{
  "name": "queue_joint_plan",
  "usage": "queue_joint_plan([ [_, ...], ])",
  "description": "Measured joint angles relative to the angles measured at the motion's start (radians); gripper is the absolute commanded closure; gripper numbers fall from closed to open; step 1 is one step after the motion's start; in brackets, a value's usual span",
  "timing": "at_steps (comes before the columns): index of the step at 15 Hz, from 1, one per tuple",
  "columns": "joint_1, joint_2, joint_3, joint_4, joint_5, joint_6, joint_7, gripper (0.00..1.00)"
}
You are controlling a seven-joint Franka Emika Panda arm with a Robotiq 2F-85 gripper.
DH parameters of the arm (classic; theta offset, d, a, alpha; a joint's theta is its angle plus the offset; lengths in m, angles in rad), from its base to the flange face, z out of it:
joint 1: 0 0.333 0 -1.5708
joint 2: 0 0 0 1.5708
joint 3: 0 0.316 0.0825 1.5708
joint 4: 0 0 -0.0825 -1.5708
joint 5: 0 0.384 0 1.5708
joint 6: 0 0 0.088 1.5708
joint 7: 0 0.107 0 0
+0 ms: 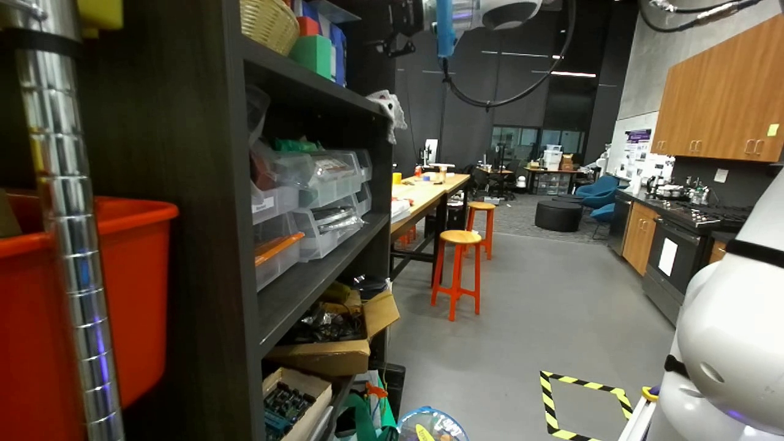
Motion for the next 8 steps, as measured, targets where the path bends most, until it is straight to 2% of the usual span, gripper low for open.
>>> queue_joint_plan([
  [4, -0.015, 0.053, 0.008, 0.094, 0.13, -0.05, 0.102, 0.0],
  [8, -0.038, 0.08, 0.028, 0.114, 0.134, -0.069, 0.129, 0.0],
])
